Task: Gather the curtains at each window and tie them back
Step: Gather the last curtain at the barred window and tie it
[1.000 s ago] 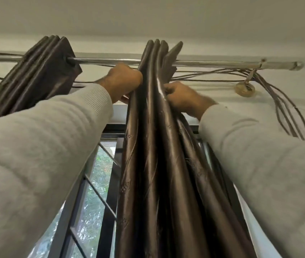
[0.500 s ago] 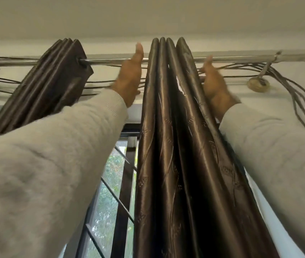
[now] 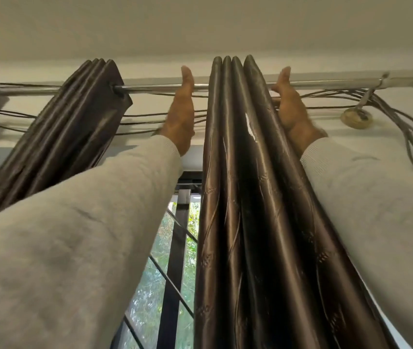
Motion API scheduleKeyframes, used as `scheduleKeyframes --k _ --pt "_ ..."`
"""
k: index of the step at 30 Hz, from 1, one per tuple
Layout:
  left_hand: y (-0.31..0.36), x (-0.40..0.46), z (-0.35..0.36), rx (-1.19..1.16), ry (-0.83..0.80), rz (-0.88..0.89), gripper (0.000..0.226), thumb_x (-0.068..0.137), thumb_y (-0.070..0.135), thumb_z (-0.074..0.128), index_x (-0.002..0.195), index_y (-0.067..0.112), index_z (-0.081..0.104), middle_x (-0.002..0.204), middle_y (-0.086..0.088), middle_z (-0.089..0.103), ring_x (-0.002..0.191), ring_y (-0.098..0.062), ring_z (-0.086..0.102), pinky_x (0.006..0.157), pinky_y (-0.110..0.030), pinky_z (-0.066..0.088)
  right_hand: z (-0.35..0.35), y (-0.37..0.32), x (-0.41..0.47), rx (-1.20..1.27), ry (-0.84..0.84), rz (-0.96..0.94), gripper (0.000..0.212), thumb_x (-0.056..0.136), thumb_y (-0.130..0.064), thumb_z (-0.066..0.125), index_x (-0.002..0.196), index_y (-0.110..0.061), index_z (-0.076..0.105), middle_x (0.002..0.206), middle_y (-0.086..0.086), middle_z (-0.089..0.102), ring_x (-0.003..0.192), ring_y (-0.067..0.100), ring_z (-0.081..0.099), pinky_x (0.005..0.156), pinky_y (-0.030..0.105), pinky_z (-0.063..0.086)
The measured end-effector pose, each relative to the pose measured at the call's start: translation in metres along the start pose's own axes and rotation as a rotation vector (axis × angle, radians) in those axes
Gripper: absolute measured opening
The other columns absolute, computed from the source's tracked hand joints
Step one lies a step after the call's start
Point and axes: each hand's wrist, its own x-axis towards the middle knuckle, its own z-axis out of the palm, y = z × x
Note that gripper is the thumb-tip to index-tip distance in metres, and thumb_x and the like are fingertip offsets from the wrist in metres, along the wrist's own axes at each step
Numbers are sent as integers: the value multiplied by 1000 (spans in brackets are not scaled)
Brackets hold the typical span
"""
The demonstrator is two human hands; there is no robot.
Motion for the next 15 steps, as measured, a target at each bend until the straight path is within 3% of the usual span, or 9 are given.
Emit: scheduleKeyframes --k 1,3,5,7,9,12,15 --pt "1 -1 9 -17 -61 -11 89 99 86 22 164 29 43 169 -4 40 153 -34 41 127 -62 29 8 -1 -1 53 -62 14 81 104 -73 27 140 -9 62 108 11 74 84 20 76 73 35 62" --pt "1 -1 21 -25 -206 -85 101 94 92 23 144 17 67 141 -10 69 137 -38 61 118 -58 44 22 2 -4 40 -222 54 87 104 -74 23 124 -4 71 98 12 77 88 25 76 87 42 61" --pt "0 -3 20 -18 -187 -122 104 94 92 22 119 8 78 114 -12 80 115 -35 74 106 -54 54 19 6 -10 -89 -295 42 96 102 -78 16 121 -6 75 106 12 78 101 27 73 98 48 55" --pt "-6 -3 4 -55 -127 -126 101 96 90 20 105 8 79 105 -10 80 104 -29 74 104 -53 56 0 6 -17 -128 -289 47 103 101 -79 11 121 1 73 107 14 78 101 27 73 96 50 53" --pt "-12 -4 -17 -86 -40 -107 98 95 90 26 106 10 80 102 -8 79 98 -26 72 105 -53 55 -24 5 -23 -126 -180 20 100 102 -78 14 120 1 74 109 17 78 105 32 74 100 53 54" --pt "-15 -11 -29 -76 121 -98 88 95 88 32 108 14 79 99 -4 74 93 -23 66 88 -46 52 -43 11 -26 -90 -15 11 87 103 -76 20 119 -10 75 120 16 75 114 32 71 104 55 52" --pt "-15 -33 -19 -62 57 -96 85 93 89 33 109 17 75 99 -2 74 93 -22 67 83 -43 51 -37 17 -43 2 -35 37 79 105 -73 24 118 -12 73 112 12 76 103 24 72 89 42 59"
